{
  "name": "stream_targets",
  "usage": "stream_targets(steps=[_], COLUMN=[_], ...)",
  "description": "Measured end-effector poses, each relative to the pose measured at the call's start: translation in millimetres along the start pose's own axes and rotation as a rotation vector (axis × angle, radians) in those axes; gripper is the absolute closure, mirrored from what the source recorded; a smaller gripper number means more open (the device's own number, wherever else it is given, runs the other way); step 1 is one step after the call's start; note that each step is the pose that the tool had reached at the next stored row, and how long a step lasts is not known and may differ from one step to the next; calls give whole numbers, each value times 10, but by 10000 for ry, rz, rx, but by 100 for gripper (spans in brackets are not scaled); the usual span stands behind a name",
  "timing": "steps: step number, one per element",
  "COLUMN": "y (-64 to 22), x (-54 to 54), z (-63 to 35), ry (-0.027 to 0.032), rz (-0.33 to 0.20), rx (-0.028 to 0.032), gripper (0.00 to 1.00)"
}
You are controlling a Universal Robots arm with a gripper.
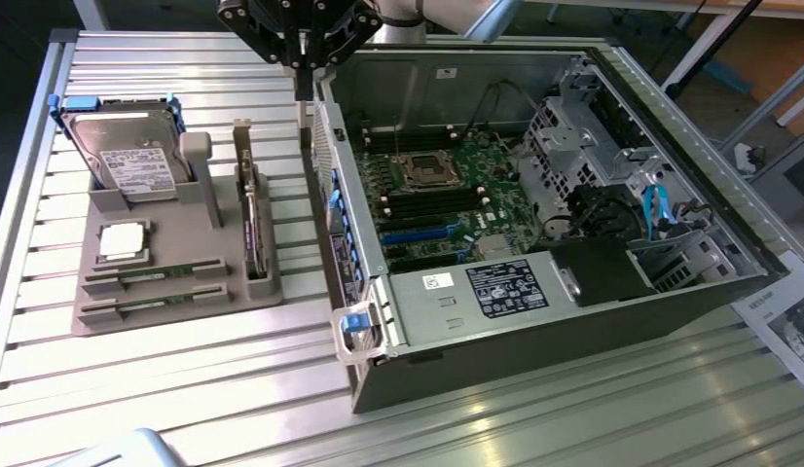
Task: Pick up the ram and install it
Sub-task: 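Reach for the ram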
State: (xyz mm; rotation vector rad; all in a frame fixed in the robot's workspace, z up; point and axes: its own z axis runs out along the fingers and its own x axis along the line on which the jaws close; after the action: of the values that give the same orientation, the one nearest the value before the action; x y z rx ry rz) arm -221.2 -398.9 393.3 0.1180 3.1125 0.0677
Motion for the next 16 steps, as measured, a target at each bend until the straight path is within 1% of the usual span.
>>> stream_targets(steps=[3, 6, 16], y=[-5, -14, -32], x=[61, 190, 428], z=[-2, -5, -12], ry=[0, 0, 0], rz=[0, -1, 0], rx=[0, 1, 0], gripper=[90, 90, 90])
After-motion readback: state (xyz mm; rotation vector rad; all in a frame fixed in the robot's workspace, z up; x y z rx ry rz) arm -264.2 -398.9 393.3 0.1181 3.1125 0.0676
